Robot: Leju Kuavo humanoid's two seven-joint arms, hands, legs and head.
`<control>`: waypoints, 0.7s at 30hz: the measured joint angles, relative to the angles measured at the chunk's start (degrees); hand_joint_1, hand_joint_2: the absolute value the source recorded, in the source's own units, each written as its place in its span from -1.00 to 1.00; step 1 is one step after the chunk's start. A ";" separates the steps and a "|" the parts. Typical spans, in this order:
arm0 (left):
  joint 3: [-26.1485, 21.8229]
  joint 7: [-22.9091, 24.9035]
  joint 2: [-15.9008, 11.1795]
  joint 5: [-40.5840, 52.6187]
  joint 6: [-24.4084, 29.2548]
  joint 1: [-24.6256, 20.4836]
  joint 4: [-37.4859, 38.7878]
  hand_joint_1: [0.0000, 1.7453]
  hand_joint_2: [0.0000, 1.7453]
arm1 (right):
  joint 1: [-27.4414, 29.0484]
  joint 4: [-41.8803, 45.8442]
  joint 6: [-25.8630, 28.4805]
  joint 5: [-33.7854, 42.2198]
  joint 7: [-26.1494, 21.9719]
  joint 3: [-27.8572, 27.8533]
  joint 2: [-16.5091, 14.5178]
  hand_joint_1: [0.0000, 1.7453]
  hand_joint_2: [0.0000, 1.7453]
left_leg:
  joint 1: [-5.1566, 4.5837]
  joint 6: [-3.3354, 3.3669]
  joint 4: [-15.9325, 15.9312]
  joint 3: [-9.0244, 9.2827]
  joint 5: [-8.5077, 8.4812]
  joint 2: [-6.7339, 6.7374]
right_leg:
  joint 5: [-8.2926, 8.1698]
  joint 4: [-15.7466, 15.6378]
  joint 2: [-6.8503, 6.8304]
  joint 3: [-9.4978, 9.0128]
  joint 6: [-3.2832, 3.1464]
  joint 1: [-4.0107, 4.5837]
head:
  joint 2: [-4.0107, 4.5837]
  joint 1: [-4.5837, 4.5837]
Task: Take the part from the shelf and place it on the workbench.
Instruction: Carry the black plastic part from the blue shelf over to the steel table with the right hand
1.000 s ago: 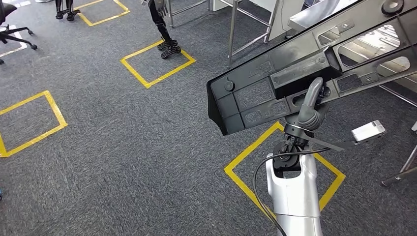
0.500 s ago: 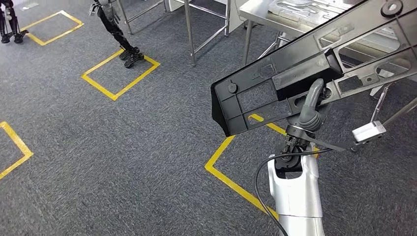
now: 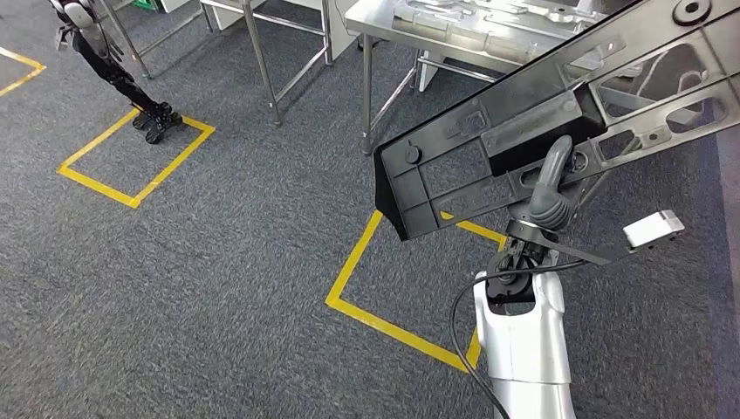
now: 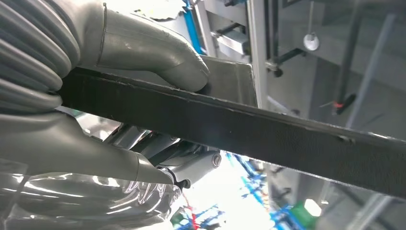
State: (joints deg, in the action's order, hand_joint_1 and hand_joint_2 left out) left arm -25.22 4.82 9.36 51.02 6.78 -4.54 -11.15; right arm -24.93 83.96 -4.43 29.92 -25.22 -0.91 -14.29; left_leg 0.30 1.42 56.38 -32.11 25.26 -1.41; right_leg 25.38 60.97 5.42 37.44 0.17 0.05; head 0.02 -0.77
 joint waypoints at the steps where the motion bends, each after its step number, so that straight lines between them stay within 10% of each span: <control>1: -0.01 -0.02 0.08 -0.01 0.00 0.10 0.00 -1.00 1.00 | -0.06 0.10 0.01 -0.02 0.00 -0.01 0.03 1.00 1.00 | 0.10 0.13 -0.35 0.17 -0.14 0.76 | 1.82 3.13 -2.22 1.43 0.22 0.07 | 0.00 0.01; 3: -0.04 -0.03 0.11 0.00 0.00 0.33 0.00 -1.00 1.00 | -0.01 0.12 0.03 -0.05 0.04 -0.01 0.05 1.00 1.00 | 0.07 0.20 -0.42 0.18 -0.05 2.28 | 5.32 10.76 -4.65 5.24 0.75 -0.22 | -0.01 0.02; 5: -0.07 -0.02 0.10 0.00 0.01 0.46 0.00 -1.00 1.00 | 0.21 0.13 0.09 -0.05 0.06 -0.01 0.10 1.00 1.00 | 0.09 0.05 -0.29 0.19 0.17 3.92 | 5.37 13.30 -5.27 6.53 1.25 -0.74 | -0.01 0.02; 8: -0.11 -0.02 0.10 0.01 0.02 0.46 0.00 -1.00 1.00 | 0.09 0.16 0.19 -0.05 0.05 -0.01 0.16 1.00 1.00 | 0.03 -0.57 0.32 0.44 0.91 6.12 | 0.41 3.05 -8.30 0.93 1.40 -0.84 | -0.01 0.03; 11: -0.16 -0.11 0.05 0.02 0.03 0.34 0.00 -1.00 1.00 | 0.01 0.29 0.34 -0.05 0.05 -0.01 0.18 1.00 1.00 | -0.51 -1.51 0.79 0.86 1.73 7.81 | -0.69 -2.24 -10.53 -1.77 0.30 -0.39 | 0.00 0.02; 13: -0.26 -0.15 0.00 0.03 0.04 0.26 -0.02 -1.00 1.00 | 0.24 0.39 0.37 -0.05 0.06 -0.01 0.21 1.00 1.00 | -0.42 -2.17 0.84 1.22 2.17 8.64 | -0.86 -2.39 -8.80 -1.70 -0.37 -0.53 | 0.00 0.02; 15: -0.39 -0.18 -0.01 0.02 0.02 0.21 -0.03 -1.00 1.00 | 0.49 0.59 0.33 -0.05 0.04 0.02 0.20 1.00 1.00 | -0.09 -2.81 3.07 0.56 4.00 6.34 | -1.05 -2.60 -7.27 -1.78 -1.05 -0.83 | -0.01 0.02; 19: -0.74 -0.17 0.03 -0.01 -0.01 0.53 -0.02 -1.00 1.00 | 0.89 0.40 0.28 -0.04 0.02 0.24 0.05 1.00 1.00 | 0.10 -3.11 17.17 -6.11 10.27 1.91 | -1.23 -2.60 -3.90 -1.72 -1.73 -0.77 | 0.00 0.01; 21: -0.92 -0.06 0.02 0.03 0.00 0.71 -0.02 -1.00 1.00 | 1.02 0.10 0.25 -0.01 -0.06 0.26 0.06 1.00 1.00 | 0.10 -2.82 16.76 -6.50 8.29 1.58 | -1.25 -2.46 -1.89 -1.74 -1.74 -0.68 | 0.00 0.01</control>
State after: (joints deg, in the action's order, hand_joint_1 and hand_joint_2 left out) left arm -26.14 4.77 9.38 51.05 6.78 -3.82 -11.17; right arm -23.91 84.07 -4.18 29.91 -25.27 -0.66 -14.23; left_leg 0.39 -1.40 73.14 -38.61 33.55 0.17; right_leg 24.14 58.51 3.53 35.70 -1.57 -0.63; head 0.02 -0.76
